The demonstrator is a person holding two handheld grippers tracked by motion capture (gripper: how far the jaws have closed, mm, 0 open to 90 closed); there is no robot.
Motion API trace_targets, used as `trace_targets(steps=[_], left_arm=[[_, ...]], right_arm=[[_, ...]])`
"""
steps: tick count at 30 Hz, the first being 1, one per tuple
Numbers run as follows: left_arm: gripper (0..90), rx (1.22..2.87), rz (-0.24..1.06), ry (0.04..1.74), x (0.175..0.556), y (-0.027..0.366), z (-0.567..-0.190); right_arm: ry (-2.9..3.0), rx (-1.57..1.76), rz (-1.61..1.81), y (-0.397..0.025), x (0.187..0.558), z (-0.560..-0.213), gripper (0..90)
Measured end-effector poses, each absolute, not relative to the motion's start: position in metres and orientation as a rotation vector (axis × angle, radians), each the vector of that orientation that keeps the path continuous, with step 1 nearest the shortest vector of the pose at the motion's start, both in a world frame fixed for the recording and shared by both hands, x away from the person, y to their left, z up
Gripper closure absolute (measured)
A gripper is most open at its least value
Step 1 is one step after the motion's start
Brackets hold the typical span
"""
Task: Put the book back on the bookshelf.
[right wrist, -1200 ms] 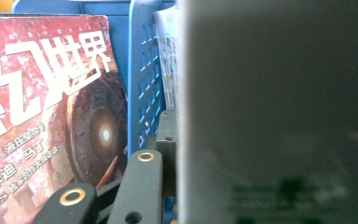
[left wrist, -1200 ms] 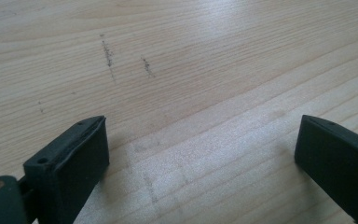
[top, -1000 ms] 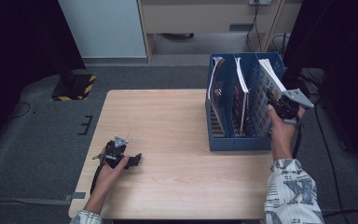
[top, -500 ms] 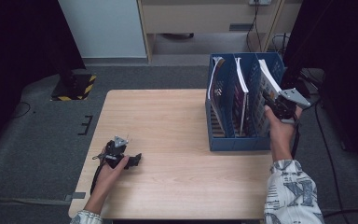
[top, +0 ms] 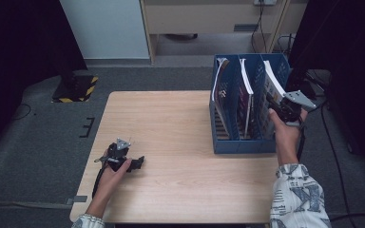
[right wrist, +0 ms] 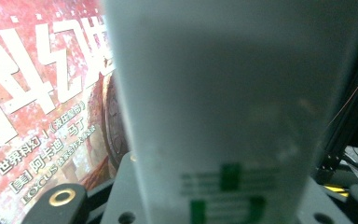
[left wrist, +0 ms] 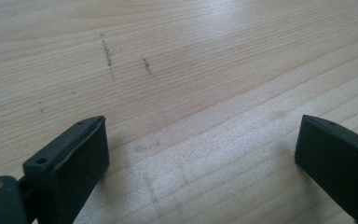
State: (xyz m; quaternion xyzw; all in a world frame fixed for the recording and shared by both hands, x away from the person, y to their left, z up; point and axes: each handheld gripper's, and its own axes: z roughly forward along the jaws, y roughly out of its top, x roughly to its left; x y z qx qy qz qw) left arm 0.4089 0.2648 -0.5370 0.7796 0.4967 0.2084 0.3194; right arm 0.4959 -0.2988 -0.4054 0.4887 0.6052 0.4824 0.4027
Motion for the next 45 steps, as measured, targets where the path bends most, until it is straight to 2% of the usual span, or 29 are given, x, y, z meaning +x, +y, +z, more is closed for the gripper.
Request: trace_targets(steps=[21, 25, 31, 40, 43, 45], left_arm=[[2.3, 2.051, 0.55, 1.304, 0.409, 0.265, -0.537], [2.3, 2.05, 0.549, 1.305, 0.409, 0.265, -0.537], [2.3, 2.055, 0.55, 1.302, 0.409, 0.265, -0.537], [2.3, 2.055, 0.549, 1.302, 0.409, 0.265, -0.537], [2.3, 2.055, 0.549, 1.303, 0.409, 0.265, -0.537], [2.3, 2.055, 0.549, 1.302, 0.409, 0.265, -0.537]], right_arm=[[1.557, 1.227, 1.229, -0.292, 0.492, -0.404, 61.1], [1.567, 1.212, 1.198, -0.291, 0.492, -0.403, 68.1], [1.56, 1.205, 1.168, -0.29, 0.493, -0.403, 70.9], [1.562, 1.219, 1.185, -0.287, 0.493, -0.404, 64.8], [1.56, 1.221, 1.191, -0.287, 0.493, -0.404, 60.4], [1.57, 1.221, 1.184, -0.285, 0.493, -0.404, 51.4]])
